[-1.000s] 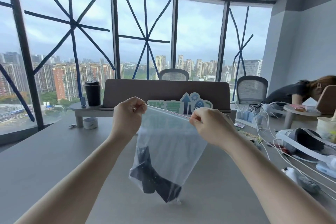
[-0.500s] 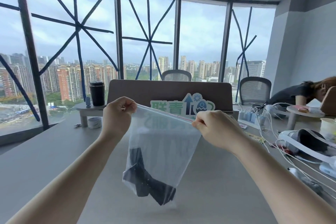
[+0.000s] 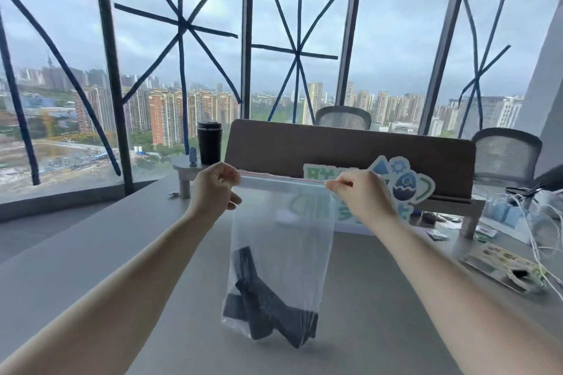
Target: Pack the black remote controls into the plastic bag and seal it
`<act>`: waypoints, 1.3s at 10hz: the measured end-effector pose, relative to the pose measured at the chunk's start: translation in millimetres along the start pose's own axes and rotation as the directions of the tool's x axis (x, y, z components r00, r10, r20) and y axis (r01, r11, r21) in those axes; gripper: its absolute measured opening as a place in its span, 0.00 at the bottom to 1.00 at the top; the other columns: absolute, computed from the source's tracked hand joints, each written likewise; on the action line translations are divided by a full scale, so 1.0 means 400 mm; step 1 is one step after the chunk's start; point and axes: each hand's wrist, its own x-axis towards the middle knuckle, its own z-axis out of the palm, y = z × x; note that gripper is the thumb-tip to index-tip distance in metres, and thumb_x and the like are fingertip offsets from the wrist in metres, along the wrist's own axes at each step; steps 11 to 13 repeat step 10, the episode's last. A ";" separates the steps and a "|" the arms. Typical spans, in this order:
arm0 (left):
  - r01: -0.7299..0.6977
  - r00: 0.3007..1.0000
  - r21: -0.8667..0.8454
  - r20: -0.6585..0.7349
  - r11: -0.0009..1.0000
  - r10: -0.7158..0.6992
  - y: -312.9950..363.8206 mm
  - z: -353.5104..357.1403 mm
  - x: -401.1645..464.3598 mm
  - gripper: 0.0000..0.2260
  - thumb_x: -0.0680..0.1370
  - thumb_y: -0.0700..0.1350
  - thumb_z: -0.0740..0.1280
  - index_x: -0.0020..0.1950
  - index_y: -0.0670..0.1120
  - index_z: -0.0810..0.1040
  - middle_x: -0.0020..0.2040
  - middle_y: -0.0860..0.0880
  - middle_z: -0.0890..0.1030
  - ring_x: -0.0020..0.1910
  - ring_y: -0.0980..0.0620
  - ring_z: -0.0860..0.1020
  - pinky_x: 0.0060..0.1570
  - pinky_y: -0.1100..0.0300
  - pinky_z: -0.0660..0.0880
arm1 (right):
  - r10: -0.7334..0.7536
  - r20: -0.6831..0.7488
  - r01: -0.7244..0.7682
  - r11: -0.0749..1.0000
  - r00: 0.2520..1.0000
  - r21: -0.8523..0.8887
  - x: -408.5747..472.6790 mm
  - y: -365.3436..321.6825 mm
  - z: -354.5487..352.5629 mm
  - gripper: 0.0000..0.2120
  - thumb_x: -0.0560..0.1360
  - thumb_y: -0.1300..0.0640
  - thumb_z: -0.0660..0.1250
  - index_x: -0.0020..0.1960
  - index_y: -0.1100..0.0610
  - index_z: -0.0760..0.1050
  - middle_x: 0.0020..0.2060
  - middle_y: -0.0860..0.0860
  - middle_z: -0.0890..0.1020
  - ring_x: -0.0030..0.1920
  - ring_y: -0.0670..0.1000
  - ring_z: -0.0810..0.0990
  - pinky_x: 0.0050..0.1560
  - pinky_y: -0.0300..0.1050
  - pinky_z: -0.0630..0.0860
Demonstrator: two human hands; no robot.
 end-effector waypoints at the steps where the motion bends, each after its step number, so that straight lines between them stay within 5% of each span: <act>1: 0.063 0.998 -0.083 -0.005 0.995 -0.064 -0.029 -0.013 0.125 0.10 0.79 0.34 0.60 0.41 0.44 0.76 0.39 0.46 0.80 0.25 0.51 0.82 0.23 0.60 0.78 | 0.114 -0.021 -0.111 0.986 0.993 0.125 0.130 -0.027 0.106 0.15 0.74 0.52 0.72 0.34 0.60 0.82 0.24 0.50 0.81 0.26 0.49 0.76 0.36 0.45 0.77; 2: 0.050 0.996 -0.105 -0.073 0.993 -0.057 -0.048 -0.053 0.234 0.09 0.79 0.34 0.61 0.42 0.44 0.76 0.42 0.46 0.82 0.33 0.47 0.83 0.32 0.54 0.82 | 0.141 -0.039 -0.121 0.940 0.989 0.320 0.216 -0.072 0.172 0.11 0.75 0.54 0.72 0.37 0.59 0.84 0.28 0.53 0.84 0.18 0.46 0.73 0.25 0.42 0.77; 4: 0.074 0.987 -0.153 -0.128 0.985 -0.094 -0.218 -0.131 0.288 0.13 0.76 0.31 0.64 0.37 0.45 0.76 0.31 0.50 0.82 0.33 0.50 0.81 0.39 0.58 0.81 | 0.092 0.094 -0.118 0.940 0.991 0.321 0.190 -0.069 0.357 0.08 0.74 0.54 0.72 0.36 0.55 0.84 0.28 0.48 0.84 0.19 0.46 0.74 0.25 0.38 0.75; 5: 0.160 0.979 -0.099 -0.108 0.982 -0.171 -0.336 -0.154 0.236 0.13 0.76 0.30 0.64 0.36 0.44 0.77 0.33 0.45 0.81 0.36 0.44 0.81 0.43 0.53 0.80 | 0.093 0.238 -0.148 0.963 0.967 0.225 0.113 -0.041 0.452 0.12 0.74 0.53 0.71 0.33 0.55 0.82 0.26 0.48 0.83 0.18 0.46 0.73 0.27 0.39 0.74; 7: 0.276 0.960 -0.061 -0.039 0.959 -0.279 -0.440 -0.181 0.104 0.06 0.77 0.31 0.64 0.43 0.39 0.78 0.37 0.40 0.79 0.34 0.47 0.78 0.34 0.64 0.79 | 0.129 0.468 -0.265 0.934 0.874 0.238 -0.026 -0.037 0.475 0.10 0.75 0.53 0.70 0.40 0.57 0.84 0.34 0.53 0.87 0.21 0.48 0.74 0.29 0.40 0.74; 8: 0.283 0.956 -0.015 -0.083 0.959 -0.283 -0.423 -0.214 0.009 0.08 0.78 0.34 0.63 0.54 0.42 0.78 0.47 0.40 0.81 0.38 0.45 0.80 0.43 0.53 0.78 | 0.110 0.431 -0.261 0.915 0.896 0.309 -0.076 -0.035 0.378 0.08 0.77 0.53 0.67 0.43 0.53 0.84 0.34 0.52 0.87 0.21 0.50 0.74 0.28 0.40 0.72; 9: 0.279 0.945 -0.029 -0.168 0.960 -0.279 -0.386 -0.248 -0.134 0.11 0.78 0.33 0.63 0.46 0.47 0.80 0.48 0.41 0.82 0.38 0.44 0.82 0.41 0.53 0.79 | 0.126 0.342 -0.283 0.842 0.931 0.460 -0.122 -0.046 0.225 0.09 0.79 0.56 0.66 0.44 0.54 0.84 0.34 0.53 0.86 0.23 0.51 0.74 0.29 0.45 0.73; 10: 0.301 0.939 -0.032 -0.165 0.953 -0.302 -0.377 -0.248 -0.289 0.16 0.76 0.29 0.64 0.39 0.48 0.83 0.42 0.39 0.83 0.29 0.50 0.81 0.27 0.64 0.77 | 0.154 0.033 -0.140 0.766 0.988 0.628 -0.193 -0.088 -0.002 0.09 0.78 0.58 0.67 0.43 0.54 0.85 0.32 0.54 0.84 0.24 0.51 0.72 0.28 0.40 0.72; 13: 0.301 0.939 -0.032 -0.165 0.953 -0.302 -0.377 -0.248 -0.289 0.16 0.76 0.29 0.64 0.39 0.48 0.83 0.42 0.39 0.83 0.29 0.50 0.81 0.27 0.64 0.77 | 0.154 0.033 -0.140 0.766 0.988 0.628 -0.193 -0.088 -0.002 0.09 0.78 0.58 0.67 0.43 0.54 0.85 0.32 0.54 0.84 0.24 0.51 0.72 0.28 0.40 0.72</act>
